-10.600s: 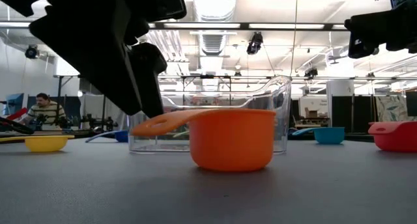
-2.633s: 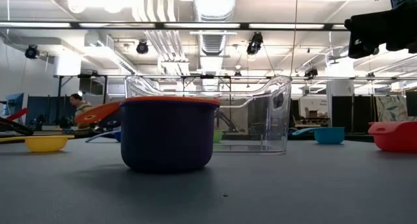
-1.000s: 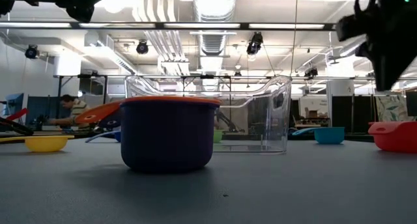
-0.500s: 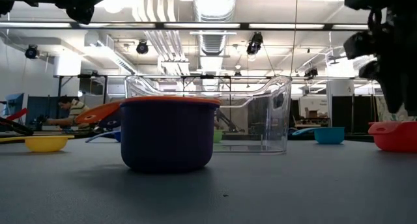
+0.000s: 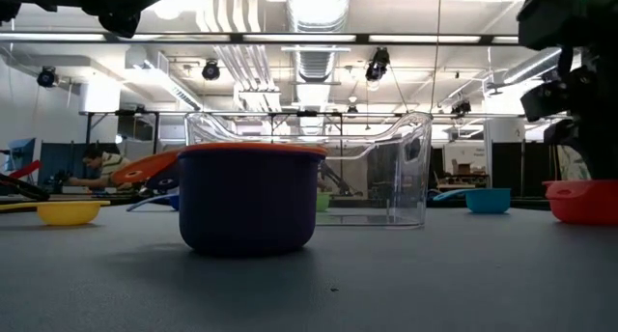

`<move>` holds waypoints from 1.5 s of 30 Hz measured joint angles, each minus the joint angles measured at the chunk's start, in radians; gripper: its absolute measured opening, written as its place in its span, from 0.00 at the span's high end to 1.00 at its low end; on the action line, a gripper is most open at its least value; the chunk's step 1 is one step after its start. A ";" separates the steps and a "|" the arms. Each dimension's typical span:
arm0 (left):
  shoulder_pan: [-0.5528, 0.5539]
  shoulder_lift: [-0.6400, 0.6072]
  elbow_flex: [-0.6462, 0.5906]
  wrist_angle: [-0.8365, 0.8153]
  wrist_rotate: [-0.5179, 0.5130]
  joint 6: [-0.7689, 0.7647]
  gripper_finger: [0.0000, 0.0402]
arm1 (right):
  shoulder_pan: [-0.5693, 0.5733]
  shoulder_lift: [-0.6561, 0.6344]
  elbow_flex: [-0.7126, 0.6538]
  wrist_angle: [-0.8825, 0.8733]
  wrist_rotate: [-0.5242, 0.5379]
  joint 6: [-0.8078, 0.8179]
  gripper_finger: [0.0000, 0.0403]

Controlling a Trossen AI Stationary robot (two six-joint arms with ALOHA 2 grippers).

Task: Nest measuring cups in basket
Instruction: Stack the red measuring cup on top of the orange measuring cup

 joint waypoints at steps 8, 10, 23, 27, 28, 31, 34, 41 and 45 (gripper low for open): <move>0.000 0.005 0.000 -0.001 0.000 -0.005 1.00 | 0.000 0.000 0.063 0.003 0.018 0.001 0.96; 0.000 0.005 0.000 -0.002 0.000 -0.006 1.00 | 0.000 0.000 0.093 0.003 0.050 0.004 0.97; 0.000 0.004 0.000 -0.001 0.000 -0.044 1.00 | 0.007 0.000 0.393 0.001 0.148 -0.039 0.98; 0.000 0.004 0.000 -0.002 0.000 -0.044 1.00 | 0.026 0.031 0.489 0.028 0.168 -0.064 0.98; 0.000 0.004 0.000 -0.001 0.000 -0.044 1.00 | 0.032 0.046 0.510 0.052 0.169 -0.080 0.98; 0.000 0.004 0.000 -0.002 -0.001 -0.044 1.00 | 0.053 0.109 0.568 0.162 0.160 -0.134 0.98; 0.000 0.004 0.000 -0.002 -0.002 -0.044 1.00 | 0.076 0.209 0.640 0.235 0.132 -0.193 0.98; 0.000 0.003 0.000 -0.002 -0.002 -0.044 1.00 | 0.110 0.463 0.813 0.312 0.104 -0.319 0.98; 0.000 0.003 0.000 -0.003 -0.002 -0.048 1.00 | 0.111 0.570 0.885 0.419 0.006 -0.369 0.98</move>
